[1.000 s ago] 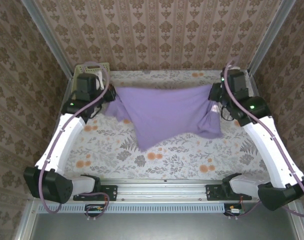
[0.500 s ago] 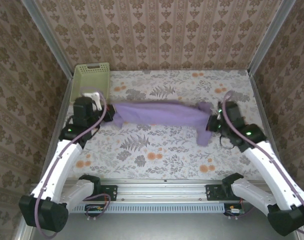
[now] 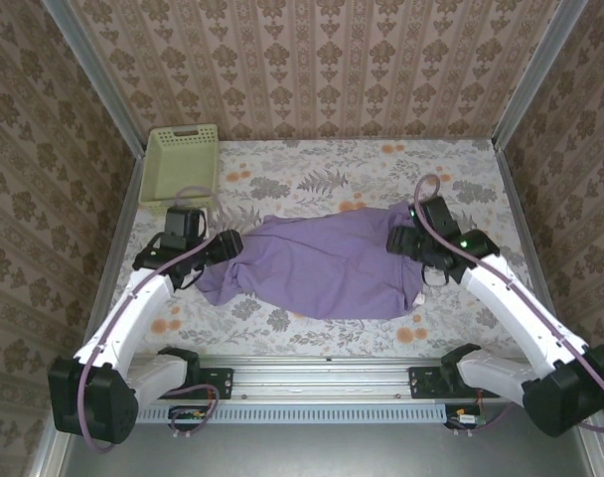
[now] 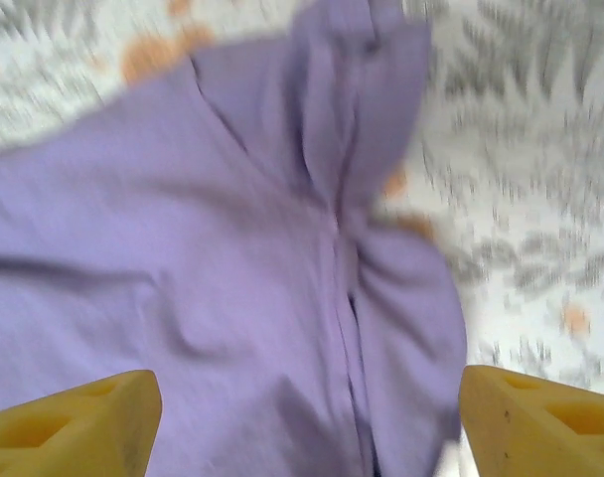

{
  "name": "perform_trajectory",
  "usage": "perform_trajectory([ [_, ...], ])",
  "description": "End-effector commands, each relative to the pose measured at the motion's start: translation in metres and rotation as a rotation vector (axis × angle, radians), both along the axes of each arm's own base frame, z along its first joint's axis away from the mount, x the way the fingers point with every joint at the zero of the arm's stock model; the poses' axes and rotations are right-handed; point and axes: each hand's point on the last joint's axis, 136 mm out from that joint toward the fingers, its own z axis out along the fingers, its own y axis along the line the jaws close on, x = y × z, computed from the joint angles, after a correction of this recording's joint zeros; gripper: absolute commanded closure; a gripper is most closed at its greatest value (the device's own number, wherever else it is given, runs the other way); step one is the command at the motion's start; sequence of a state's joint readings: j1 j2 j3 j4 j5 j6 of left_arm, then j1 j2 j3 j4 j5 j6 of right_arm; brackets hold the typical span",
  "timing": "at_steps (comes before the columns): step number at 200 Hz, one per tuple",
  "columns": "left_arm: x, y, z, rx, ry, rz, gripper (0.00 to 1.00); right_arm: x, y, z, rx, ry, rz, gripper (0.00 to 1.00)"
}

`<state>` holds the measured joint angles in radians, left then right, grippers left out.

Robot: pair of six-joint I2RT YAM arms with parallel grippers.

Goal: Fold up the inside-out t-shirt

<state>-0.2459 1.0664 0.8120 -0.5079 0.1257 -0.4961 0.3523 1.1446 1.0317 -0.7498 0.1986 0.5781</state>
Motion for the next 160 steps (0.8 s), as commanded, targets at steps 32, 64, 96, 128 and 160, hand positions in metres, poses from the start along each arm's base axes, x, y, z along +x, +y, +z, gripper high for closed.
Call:
perform_trajectory([
  [32, 0.015, 0.061, -0.050, 0.064, 0.130, 0.248, 0.19, 0.087, -0.013, -0.022, -0.165, 0.088, -0.027, 0.21],
  [64, 0.017, 0.069, -0.080, 0.031, 0.197, 0.277, 0.20, 0.129, -0.030, -0.055, -0.174, 0.161, -0.086, 0.23],
  [96, 0.023, 0.061, -0.103, 0.001, 0.258, 0.258, 0.20, 0.165, -0.033, -0.085, -0.172, 0.223, -0.106, 0.23],
  [128, 0.025, 0.058, -0.119, -0.006, 0.303, 0.248, 0.20, 0.190, -0.024, -0.115, -0.142, 0.275, -0.100, 0.23],
  [160, 0.024, 0.058, -0.128, 0.007, 0.325, 0.251, 0.25, 0.199, -0.014, -0.150, -0.107, 0.363, -0.096, 0.25],
])
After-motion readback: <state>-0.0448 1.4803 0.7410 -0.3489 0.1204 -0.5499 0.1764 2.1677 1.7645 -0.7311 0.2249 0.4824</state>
